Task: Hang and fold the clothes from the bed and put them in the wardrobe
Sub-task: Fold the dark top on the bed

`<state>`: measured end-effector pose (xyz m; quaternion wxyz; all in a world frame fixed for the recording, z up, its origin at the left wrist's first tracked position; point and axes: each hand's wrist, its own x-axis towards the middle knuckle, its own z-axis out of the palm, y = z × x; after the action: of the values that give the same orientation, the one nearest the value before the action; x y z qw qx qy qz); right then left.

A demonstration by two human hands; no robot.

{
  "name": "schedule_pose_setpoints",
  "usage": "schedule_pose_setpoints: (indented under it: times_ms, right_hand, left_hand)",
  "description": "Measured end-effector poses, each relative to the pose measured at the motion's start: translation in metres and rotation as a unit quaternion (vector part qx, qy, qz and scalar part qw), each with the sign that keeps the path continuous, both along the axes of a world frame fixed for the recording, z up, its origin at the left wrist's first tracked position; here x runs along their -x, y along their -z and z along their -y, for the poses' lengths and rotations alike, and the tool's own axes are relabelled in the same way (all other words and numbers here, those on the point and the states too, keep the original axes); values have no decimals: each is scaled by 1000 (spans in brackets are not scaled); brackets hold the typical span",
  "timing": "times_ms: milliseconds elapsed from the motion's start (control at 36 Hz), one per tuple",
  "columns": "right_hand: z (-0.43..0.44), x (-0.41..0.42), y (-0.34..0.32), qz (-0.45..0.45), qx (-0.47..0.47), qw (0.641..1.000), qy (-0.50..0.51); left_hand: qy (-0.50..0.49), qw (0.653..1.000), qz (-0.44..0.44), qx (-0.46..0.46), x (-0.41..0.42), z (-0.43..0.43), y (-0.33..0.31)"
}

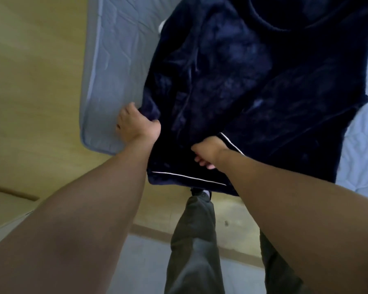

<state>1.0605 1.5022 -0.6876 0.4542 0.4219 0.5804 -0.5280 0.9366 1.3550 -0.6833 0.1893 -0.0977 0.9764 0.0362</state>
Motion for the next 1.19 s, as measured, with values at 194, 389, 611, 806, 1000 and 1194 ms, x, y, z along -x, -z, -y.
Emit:
schedule_pose_setpoints:
  times_ms: [194,389,611,806,1000,1194]
  right_hand:
    - [10,67,-23,-105,32,975,191]
    - [21,117,-31,-94,36,965,243]
    - [11,151,-9,-183,-207,946,168]
    - [20,183,-5,-164,-241,956,31]
    - [17,212,2,-145,-101,977,123]
    - [-7,213,6,-123,-53,982,134]
  left_hand:
    - [-53,994,18,-89,50,37,1]
    - [-111,967,-150,-171,75,44,-17]
    - [-268,879,-228,-322,119,34,-23]
    - [-405,797,-217,-393,190,-4,-38]
    - [-357,815,-192,-414,237,-31,-51]
    - [-478,723,-23,-498,217,-27,-49]
